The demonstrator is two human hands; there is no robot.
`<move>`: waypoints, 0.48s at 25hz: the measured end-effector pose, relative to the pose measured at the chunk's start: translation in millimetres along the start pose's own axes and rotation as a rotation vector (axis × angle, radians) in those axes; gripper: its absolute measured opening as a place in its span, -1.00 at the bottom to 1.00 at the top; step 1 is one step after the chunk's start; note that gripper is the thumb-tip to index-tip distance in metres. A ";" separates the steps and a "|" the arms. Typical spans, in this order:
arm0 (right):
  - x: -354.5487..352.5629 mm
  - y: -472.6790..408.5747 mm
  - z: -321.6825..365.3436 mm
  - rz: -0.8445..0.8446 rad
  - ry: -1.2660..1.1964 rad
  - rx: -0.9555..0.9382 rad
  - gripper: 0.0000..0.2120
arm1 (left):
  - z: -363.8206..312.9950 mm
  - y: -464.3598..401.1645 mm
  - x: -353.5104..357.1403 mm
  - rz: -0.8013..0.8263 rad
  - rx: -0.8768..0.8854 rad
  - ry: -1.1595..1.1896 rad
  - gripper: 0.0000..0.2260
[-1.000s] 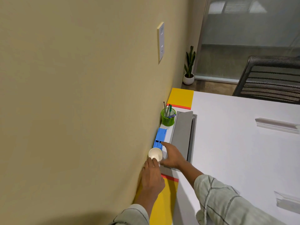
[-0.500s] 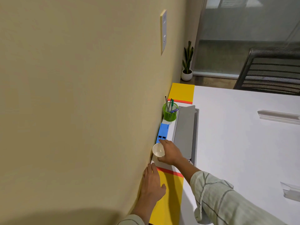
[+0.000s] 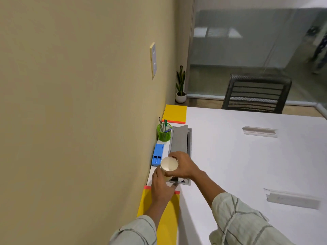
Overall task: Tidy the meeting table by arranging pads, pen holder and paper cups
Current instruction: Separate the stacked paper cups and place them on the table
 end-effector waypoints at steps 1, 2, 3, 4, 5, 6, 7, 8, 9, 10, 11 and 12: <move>-6.2 7.2 0.8 0.001 0.002 0.000 -0.42 | -6.2 -0.1 0.5 -0.013 0.022 0.017 -0.14; -11.1 13.7 0.5 0.005 0.004 0.003 -0.42 | -12.3 -0.1 -0.1 -0.033 0.042 0.031 -0.17; -17.3 23.3 -1.0 0.001 0.005 0.012 -0.41 | -21.8 2.1 -0.7 -0.051 0.068 0.041 -0.20; -22.1 33.1 -2.7 -0.002 0.007 0.022 -0.40 | -30.1 4.2 -1.0 -0.062 0.092 0.047 -0.22; -27.7 42.2 -4.0 -0.011 0.009 0.030 -0.39 | -38.4 5.9 -0.6 -0.066 0.113 0.046 -0.24; -33.8 52.1 -5.1 -0.025 0.014 0.038 -0.38 | -47.4 8.2 0.7 -0.067 0.137 0.040 -0.27; -39.9 62.7 -5.8 -0.042 0.020 0.047 -0.38 | -56.9 11.1 3.0 -0.063 0.161 0.035 -0.30; -46.1 73.3 -6.5 -0.058 0.029 0.054 -0.38 | -66.2 14.1 6.1 -0.055 0.182 0.042 -0.33; -51.7 82.4 -7.4 -0.071 0.039 0.062 -0.36 | -73.9 16.4 10.1 -0.044 0.196 0.058 -0.35; -57.6 91.3 -9.0 -0.084 0.049 0.072 -0.34 | -81.7 18.6 14.4 -0.037 0.211 0.070 -0.37; -64.4 101.8 -11.8 -0.100 0.057 0.084 -0.33 | -92.0 22.2 19.2 -0.033 0.235 0.075 -0.37; -70.9 112.0 -15.3 -0.116 0.066 0.095 -0.32 | -102.2 26.0 24.5 -0.028 0.259 0.076 -0.38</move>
Point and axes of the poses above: each hand's wrist, its own y-axis away from the middle knuckle, its own x-axis out of the palm, z = x × y, the point moved 10 cm from there along -y, towards the middle knuckle, and after that the axes turned 15 degrees about z, right-handed, at the moved point
